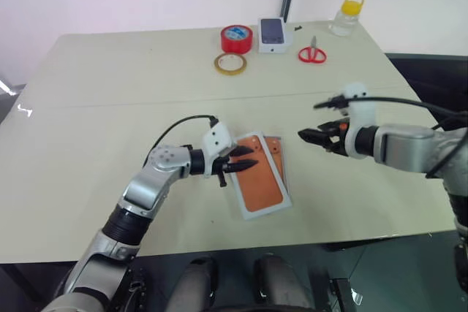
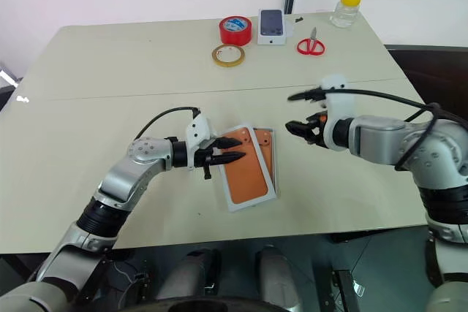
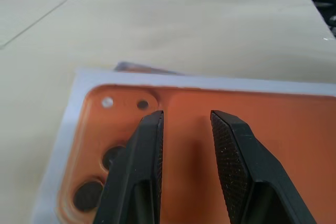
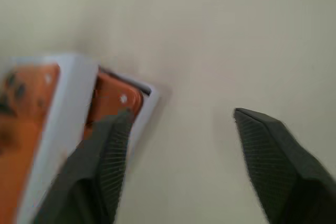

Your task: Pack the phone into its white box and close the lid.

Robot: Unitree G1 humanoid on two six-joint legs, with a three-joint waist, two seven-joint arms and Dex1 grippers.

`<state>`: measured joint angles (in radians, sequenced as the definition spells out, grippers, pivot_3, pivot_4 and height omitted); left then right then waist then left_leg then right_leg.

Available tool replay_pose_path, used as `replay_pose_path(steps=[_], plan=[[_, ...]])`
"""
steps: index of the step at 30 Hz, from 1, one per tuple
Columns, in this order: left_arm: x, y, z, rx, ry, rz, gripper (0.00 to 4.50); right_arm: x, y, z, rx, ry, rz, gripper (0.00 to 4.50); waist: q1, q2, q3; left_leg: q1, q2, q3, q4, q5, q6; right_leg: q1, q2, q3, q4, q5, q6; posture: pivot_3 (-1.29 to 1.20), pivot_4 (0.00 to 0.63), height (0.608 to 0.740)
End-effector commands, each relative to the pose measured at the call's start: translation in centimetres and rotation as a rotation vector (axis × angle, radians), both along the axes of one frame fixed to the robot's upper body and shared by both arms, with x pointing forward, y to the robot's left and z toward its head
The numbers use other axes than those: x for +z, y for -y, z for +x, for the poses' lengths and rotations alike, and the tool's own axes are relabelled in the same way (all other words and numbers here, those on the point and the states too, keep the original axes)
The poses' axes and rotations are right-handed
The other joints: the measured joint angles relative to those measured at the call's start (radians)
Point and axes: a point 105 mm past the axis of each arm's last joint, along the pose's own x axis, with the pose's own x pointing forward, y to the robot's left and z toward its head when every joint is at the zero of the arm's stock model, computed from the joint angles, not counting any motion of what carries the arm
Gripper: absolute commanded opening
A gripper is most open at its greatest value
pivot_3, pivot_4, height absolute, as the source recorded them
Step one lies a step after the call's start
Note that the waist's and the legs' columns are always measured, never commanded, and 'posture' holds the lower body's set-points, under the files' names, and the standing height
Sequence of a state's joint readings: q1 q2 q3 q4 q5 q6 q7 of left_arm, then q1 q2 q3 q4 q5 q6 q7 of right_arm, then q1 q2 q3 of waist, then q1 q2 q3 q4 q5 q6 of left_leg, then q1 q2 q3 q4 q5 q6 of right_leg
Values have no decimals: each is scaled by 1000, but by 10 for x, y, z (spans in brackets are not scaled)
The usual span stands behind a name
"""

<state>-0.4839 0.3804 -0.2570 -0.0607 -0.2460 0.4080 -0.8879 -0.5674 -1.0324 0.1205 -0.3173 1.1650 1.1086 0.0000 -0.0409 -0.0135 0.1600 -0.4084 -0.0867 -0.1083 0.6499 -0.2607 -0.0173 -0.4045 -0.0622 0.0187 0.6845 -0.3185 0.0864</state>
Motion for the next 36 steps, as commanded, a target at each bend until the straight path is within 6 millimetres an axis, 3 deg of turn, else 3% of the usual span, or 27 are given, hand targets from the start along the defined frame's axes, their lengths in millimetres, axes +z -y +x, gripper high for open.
replay_pose_path(steps=[1, 3, 4, 10, 12, 23, 29, 36], plan=[[21, -19, 9, 80, 38, -38, 1493, 8, -5, -5, 149, 111, -155, 1167, 0, 0, 0, 0, 0, 0, 0, 0, 0, 0, 0, 0, 0, 0, 0, 0, 150, 740], [25, -30, 10, 110, 35, -31, 1493, 7, -8, -8, 213, 128, -200, 196, 0, 0, 0, 0, 0, 0, 0, 0, 0, 0, 0, 0, 0, 0, 0, 0, 150, 740], [25, -38, 7, 115, 18, -20, 1493, 5, -12, -12, 268, 138, -231, 40, 0, 0, 0, 0, 0, 0, 0, 0, 0, 0, 0, 0, 0, 0, 0, 0, 150, 740], [8, -61, -18, 18, -60, 118, 1493, -6, -24, -20, 404, 166, -329, 40, 3, 0, 0, 0, 0, 0, 0, 0, 0, 0, -1, 0, -1, 0, 0, 0, 150, 740], [-3, -62, -14, 23, -59, 183, 1493, -11, -29, -21, 438, 165, -348, 40, 12, 0, 0, 0, 0, -1, 0, 0, 0, 0, -1, 0, -1, 0, 0, 0, 150, 740], [-33, -41, 0, -19, -40, 340, 1493, -24, -45, -24, 512, 141, -387, 40, 31, 0, 0, -1, -1, -1, 0, 0, 0, -1, -2, 0, -2, 0, 0, 0, 150, 740], [-18, -24, 21, 28, -21, 244, 1493, -25, -45, -26, 516, 135, -398, 40, 30, 0, 0, -1, -1, -1, 0, 0, -1, -1, -2, 0, -2, 0, 0, 0, 150, 740], [-10, -3, 31, 21, 10, 211, 1493, -24, -43, -28, 509, 132, -406, 40, 29, 0, 0, -1, -1, -1, 0, 0, -1, -1, -2, 0, -2, 0, 0, 0, 150, 740]])
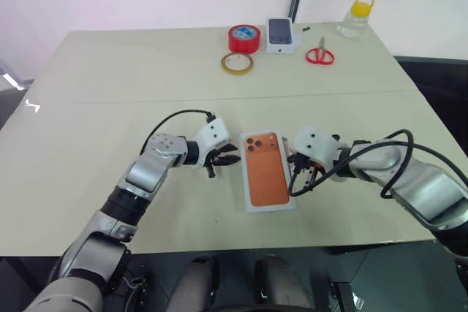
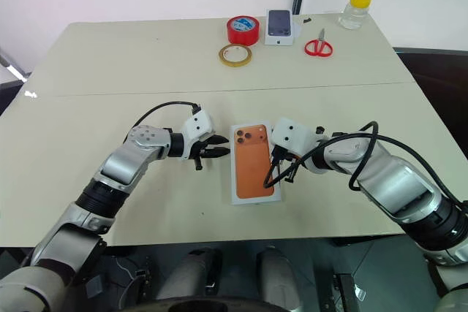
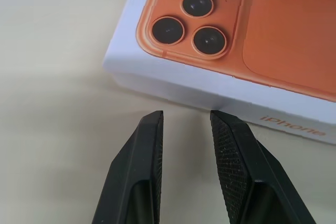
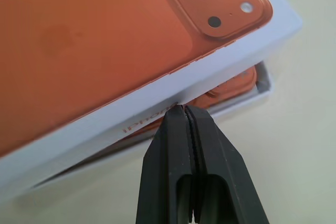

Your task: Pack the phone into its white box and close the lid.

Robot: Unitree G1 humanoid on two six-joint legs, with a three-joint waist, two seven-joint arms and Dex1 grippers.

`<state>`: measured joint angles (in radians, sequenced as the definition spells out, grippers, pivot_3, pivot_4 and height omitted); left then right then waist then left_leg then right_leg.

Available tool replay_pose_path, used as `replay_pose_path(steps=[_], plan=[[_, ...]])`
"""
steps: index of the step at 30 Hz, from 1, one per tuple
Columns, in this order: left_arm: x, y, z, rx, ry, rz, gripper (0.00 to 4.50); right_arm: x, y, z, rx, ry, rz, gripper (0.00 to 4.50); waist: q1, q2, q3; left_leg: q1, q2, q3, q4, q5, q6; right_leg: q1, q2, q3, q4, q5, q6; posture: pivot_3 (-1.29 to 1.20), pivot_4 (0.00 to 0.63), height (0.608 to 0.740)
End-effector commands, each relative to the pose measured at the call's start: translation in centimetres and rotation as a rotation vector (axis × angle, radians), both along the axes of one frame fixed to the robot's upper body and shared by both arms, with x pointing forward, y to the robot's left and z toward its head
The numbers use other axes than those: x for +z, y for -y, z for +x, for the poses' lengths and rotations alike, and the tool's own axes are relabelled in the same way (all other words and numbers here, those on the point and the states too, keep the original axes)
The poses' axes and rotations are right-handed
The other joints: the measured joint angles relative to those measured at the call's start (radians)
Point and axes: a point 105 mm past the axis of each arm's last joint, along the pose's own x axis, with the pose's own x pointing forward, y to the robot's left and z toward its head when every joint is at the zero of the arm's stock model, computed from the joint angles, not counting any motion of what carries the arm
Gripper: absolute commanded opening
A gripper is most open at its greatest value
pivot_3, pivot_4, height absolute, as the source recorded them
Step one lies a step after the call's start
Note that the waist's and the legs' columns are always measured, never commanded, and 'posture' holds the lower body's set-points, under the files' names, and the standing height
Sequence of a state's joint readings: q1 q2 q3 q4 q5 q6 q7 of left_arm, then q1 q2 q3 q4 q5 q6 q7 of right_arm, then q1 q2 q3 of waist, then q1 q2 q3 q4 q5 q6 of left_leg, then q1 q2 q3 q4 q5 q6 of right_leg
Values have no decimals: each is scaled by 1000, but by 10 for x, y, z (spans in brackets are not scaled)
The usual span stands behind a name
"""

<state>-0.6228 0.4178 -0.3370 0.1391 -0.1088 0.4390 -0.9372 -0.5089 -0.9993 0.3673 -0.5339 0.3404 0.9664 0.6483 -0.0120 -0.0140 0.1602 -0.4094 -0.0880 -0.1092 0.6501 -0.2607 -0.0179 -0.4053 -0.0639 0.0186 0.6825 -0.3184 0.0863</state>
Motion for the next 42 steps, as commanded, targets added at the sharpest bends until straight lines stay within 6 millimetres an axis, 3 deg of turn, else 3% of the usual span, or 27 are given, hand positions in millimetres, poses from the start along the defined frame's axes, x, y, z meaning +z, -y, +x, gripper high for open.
replay_pose_path(steps=[1, 10, 22, 42], plan=[[14, 10, 5, -15, 60, -30, 1493, 13, -7, -3, 34, 48, 20, 40, 0, 0, 0, 0, 0, 0, 0, 0, 0, 0, 0, 0, 0, 0, 0, 0, 150, 740], [18, 25, 13, -30, 65, -54, 1493, 13, -3, -1, 3, 53, 15, 40, 0, 0, 0, 0, 0, 0, 0, 0, -1, 0, 0, 0, 0, 0, 0, 0, 150, 740], [23, 39, 8, -70, 65, -80, 1493, 11, 9, 5, -50, 57, -2, 40, 0, 0, 0, 0, 0, 0, 0, 2, -3, 0, 0, 0, 0, 0, 0, 0, 150, 740], [13, 31, 14, 4, 19, -77, 1493, 5, 10, 9, -66, 53, -1, 40, 0, 0, 0, 0, 0, 0, 0, 2, -4, 0, 0, 0, 1, 0, 0, 0, 150, 740]])
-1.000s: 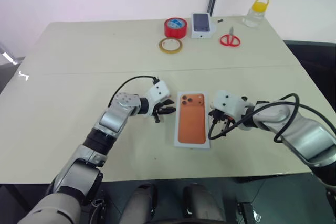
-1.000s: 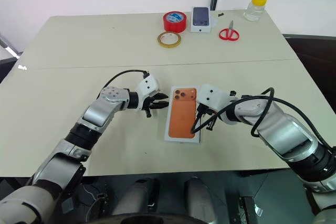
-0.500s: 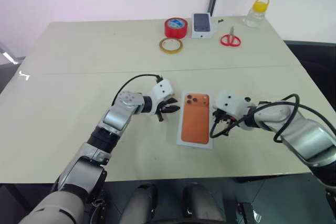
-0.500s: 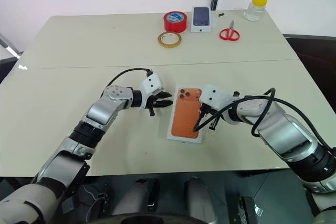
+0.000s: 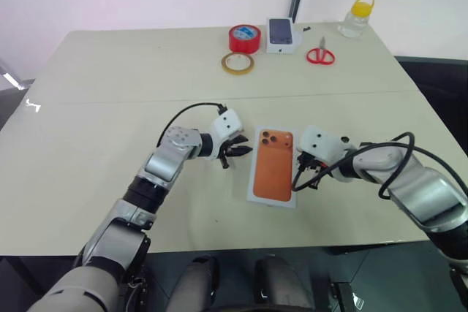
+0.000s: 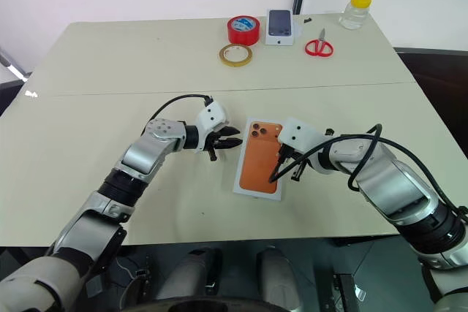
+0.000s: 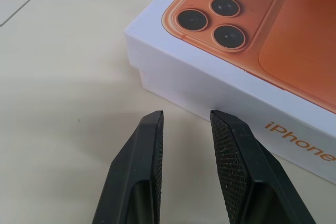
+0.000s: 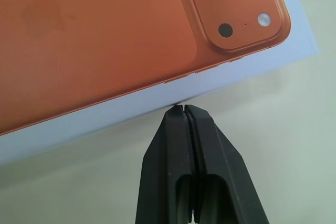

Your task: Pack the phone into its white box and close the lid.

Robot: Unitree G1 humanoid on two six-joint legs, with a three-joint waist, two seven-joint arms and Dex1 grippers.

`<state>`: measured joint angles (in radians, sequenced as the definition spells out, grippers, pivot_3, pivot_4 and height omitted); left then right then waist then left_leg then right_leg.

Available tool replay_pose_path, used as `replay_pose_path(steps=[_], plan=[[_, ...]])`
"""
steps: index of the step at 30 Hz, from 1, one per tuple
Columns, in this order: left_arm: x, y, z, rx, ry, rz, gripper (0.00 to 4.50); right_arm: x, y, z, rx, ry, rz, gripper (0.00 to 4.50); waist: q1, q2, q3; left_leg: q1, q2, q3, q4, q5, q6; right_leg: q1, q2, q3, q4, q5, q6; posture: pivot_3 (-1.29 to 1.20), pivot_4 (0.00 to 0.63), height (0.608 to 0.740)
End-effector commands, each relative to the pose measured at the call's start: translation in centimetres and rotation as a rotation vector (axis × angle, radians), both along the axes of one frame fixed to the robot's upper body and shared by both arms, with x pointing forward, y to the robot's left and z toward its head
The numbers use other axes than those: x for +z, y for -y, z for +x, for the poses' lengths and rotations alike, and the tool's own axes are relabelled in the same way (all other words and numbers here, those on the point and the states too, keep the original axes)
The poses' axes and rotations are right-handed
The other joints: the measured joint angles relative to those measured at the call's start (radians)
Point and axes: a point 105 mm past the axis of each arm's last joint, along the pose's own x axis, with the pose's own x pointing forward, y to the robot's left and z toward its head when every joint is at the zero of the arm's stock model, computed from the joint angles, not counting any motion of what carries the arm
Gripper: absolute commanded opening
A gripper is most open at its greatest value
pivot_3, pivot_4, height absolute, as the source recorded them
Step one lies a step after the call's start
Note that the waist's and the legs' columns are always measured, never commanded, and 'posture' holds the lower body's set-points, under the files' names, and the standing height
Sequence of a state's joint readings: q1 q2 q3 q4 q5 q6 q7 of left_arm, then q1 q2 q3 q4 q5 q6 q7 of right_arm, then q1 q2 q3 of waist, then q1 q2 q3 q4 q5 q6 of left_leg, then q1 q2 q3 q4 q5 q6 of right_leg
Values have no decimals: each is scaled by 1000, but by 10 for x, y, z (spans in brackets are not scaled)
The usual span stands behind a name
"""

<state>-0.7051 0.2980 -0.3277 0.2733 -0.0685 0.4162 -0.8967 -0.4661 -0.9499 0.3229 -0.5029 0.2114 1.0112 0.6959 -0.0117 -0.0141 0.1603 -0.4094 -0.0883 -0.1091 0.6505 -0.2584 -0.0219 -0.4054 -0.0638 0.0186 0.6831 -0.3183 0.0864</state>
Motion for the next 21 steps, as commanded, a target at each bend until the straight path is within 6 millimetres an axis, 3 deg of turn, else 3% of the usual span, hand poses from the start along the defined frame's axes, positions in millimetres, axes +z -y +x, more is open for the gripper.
replay_pose_path(steps=[1, 4, 11, 16, 21], plan=[[7, 3, -2, -13, 18, -28, 1493, 13, -5, 3, 22, 61, 20, 40, 0, 0, 0, 0, 0, 0, 0, 0, 0, 0, 0, 0, 0, 0, 0, 0, 150, 740], [10, -3, 1, 6, 29, -34, 1493, 17, 1, 4, 9, 77, 7, 40, 0, 0, 0, 0, 0, 0, 0, 0, 0, 0, 0, 0, 0, 0, 0, 0, 150, 740], [48, -12, 17, 51, 58, -156, 1493, 43, 14, 0, 68, 128, 40, 40, 1, 0, 0, 0, 0, 0, 0, 0, 0, 0, 0, 0, 0, 0, 0, 0, 150, 740], [63, -1, 27, 37, 99, -169, 1493, 39, -3, -36, 252, 28, 142, 40, 2, -1, 0, 0, 0, 0, 1, 0, 0, 1, 0, -1, 0, 0, 0, 0, 150, 740], [49, 25, 28, -17, 104, -107, 1493, 21, -24, -56, 309, -46, 187, 40, 0, -1, 0, 0, 0, 0, 2, -1, 1, 1, 0, -1, 0, 0, 1, 0, 150, 740]])
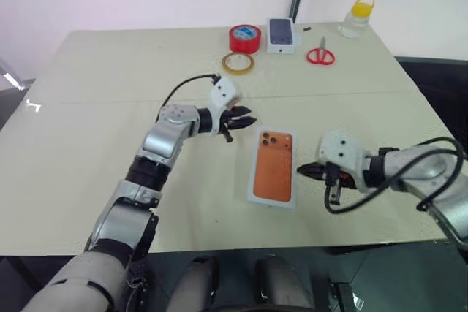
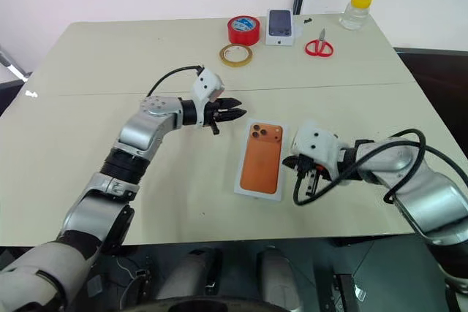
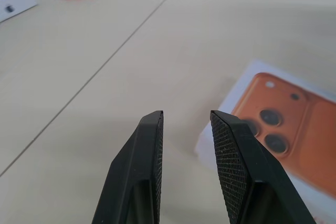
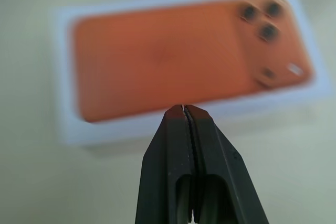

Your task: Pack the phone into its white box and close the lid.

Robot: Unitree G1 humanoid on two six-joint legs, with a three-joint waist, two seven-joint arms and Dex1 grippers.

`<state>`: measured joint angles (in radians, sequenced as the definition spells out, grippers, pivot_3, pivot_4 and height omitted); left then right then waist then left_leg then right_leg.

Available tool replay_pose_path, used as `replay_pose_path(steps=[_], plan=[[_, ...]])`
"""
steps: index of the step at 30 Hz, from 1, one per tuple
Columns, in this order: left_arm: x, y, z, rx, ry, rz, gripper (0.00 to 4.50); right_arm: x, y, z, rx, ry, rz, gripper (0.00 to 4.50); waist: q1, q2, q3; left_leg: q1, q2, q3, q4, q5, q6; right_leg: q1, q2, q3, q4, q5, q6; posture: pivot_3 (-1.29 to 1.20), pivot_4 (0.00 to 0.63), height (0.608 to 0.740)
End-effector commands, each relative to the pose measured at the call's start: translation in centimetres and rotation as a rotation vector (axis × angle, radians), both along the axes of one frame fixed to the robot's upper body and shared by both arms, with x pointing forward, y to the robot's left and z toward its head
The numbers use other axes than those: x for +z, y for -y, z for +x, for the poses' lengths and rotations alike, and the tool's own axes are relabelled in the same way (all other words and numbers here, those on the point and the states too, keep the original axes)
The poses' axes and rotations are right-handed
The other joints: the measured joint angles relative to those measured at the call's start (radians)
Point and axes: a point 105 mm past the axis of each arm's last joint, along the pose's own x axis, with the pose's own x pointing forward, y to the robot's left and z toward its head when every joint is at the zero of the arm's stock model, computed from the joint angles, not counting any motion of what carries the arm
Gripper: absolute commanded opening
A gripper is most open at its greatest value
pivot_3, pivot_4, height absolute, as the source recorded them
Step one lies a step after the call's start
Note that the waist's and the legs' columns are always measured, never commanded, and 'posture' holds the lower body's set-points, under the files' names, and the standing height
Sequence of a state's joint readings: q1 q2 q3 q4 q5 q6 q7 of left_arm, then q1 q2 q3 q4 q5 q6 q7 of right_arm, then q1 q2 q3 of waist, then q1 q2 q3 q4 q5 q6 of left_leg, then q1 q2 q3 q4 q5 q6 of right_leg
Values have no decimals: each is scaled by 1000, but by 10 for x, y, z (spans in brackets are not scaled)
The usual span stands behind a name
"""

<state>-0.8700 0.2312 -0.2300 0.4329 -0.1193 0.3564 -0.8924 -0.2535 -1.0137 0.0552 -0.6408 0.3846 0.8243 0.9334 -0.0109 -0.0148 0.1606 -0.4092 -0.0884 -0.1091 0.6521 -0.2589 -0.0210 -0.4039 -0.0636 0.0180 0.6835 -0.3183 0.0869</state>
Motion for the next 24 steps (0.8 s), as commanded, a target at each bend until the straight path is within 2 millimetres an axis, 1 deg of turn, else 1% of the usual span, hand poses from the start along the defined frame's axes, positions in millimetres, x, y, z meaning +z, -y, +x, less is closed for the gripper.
replay_pose_path(steps=[1, 4, 7, 10, 12, 14, 16, 19, 20, 21, 22, 24], plan=[[-4, 15, 4, -19, 40, 54, 1493, -5, -16, -10, 35, 5, 18, 40, -1, 0, 0, 0, 0, 0, 0, 0, 0, 0, 0, 0, 0, 0, 0, 0, 150, 740], [-20, 22, 2, -43, 24, 126, 1493, -19, -20, -12, 6, -32, 15, 40, -2, 0, 0, 0, 0, 0, 0, 0, 0, 0, 0, 0, 0, 0, 0, 0, 150, 740], [-34, 21, 3, -39, 17, 193, 1493, -29, -19, -12, -31, -59, 7, 40, -1, 0, 0, 0, 0, 0, 0, 1, -1, -1, 0, 0, 0, 0, 0, 0, 150, 740], [-54, 15, 4, -15, -25, 260, 1493, -45, -15, -10, -95, -95, -22, 40, 0, -2, -1, 0, 0, 0, 0, 0, -1, 0, 0, 0, 0, 0, 0, 0, 150, 740], [-60, 13, 4, -12, -27, 275, 1493, -49, -12, -10, -113, -104, -36, 40, -2, -3, -4, 1, 0, 0, 0, 0, 0, 1, 0, 0, 0, 0, 0, 0, 150, 740], [-59, 13, 4, -7, -24, 257, 1493, -50, -11, -11, -111, -105, -43, 40, -2, -5, -5, 4, 0, 0, 0, -1, 2, 4, 0, 0, 0, 0, 0, 0, 150, 740], [-51, 10, 7, 25, -17, 210, 1493, -48, -9, -12, -100, -97, -47, 40, -1, -5, -6, 6, 0, -1, 0, -2, 3, 7, 0, 0, -1, 0, 0, 0, 150, 740], [-18, -1, 20, 110, 62, 65, 1493, -31, -6, -1, -111, -7, -4, 40, -3, -6, -5, 7, 0, -1, 0, -2, 4, 7, 0, 0, -1, 0, 1, 0, 150, 740], [-4, -11, 25, 156, 75, -3, 1493, -21, -1, 9, -147, 51, 20, 40, -4, -6, -5, 6, 0, -1, 0, -2, 4, 7, 0, 0, -1, 0, 1, 0, 150, 740], [11, -26, 29, 202, 89, -65, 1493, -7, 5, 21, -198, 117, 64, 40, -7, -6, -5, 6, 0, -1, 0, -2, 4, 6, 0, 0, 0, 0, 1, 0, 150, 740], [20, -36, 31, 231, 99, -104, 1493, 2, 11, 28, -233, 160, 94, 40, -9, -6, -5, 4, 0, -1, 0, -2, 3, 3, 1, 1, 1, 0, 0, 0, 150, 740], [34, -72, 29, 316, 134, -136, 1493, 25, 31, 45, -336, 257, 182, 40, -10, -6, -5, 1, 0, 0, 0, 1, -2, -2, 1, 1, 3, 0, 0, 0, 150, 740]])
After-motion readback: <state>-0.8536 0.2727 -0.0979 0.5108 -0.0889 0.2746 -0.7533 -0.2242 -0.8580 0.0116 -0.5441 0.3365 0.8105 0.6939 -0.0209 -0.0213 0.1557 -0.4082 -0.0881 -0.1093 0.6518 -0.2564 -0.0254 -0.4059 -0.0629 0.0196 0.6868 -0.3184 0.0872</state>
